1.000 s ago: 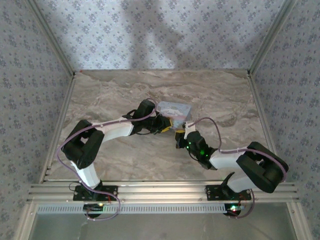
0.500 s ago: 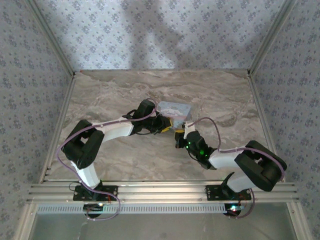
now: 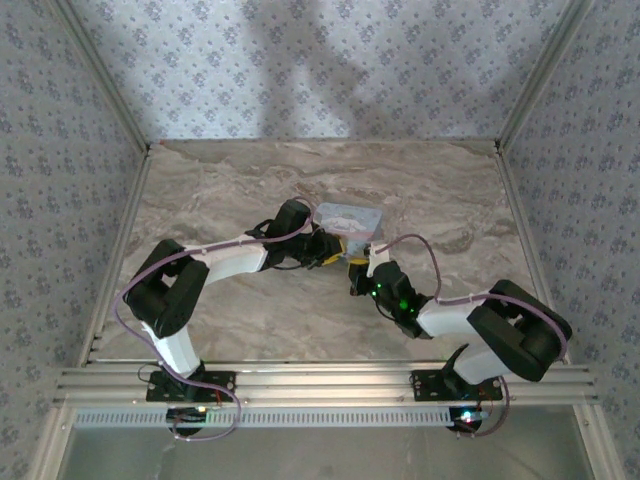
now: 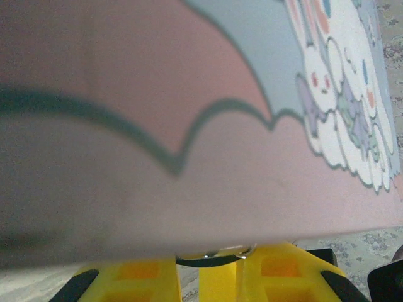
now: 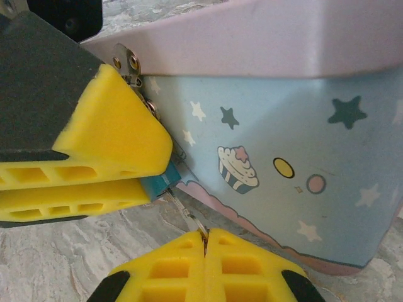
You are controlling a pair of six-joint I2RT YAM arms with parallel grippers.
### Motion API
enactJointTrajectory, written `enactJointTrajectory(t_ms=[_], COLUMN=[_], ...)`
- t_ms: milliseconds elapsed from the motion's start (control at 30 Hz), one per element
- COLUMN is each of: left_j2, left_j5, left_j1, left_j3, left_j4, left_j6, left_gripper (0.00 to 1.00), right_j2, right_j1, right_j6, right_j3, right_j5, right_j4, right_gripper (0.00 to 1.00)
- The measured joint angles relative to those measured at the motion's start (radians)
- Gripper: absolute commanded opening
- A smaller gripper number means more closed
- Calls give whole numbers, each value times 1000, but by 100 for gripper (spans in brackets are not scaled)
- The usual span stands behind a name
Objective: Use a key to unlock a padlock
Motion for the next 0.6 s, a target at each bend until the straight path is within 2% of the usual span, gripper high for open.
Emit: enactJointTrajectory(t_ms=[333,600], left_j2=[3,3], left_j5=[-15,-38], left_j1=[0,1], left_j3=[0,0], left_j4=[6,6], left_j6=[-3,-3], left_gripper=[3,3], right_j2=[37,96], right_j1=[-5,-20], right_j6=[-16,-59], right_j3=[22,27], right_j5=[3,-11], right_j4=[6,76], right_gripper=[0,0])
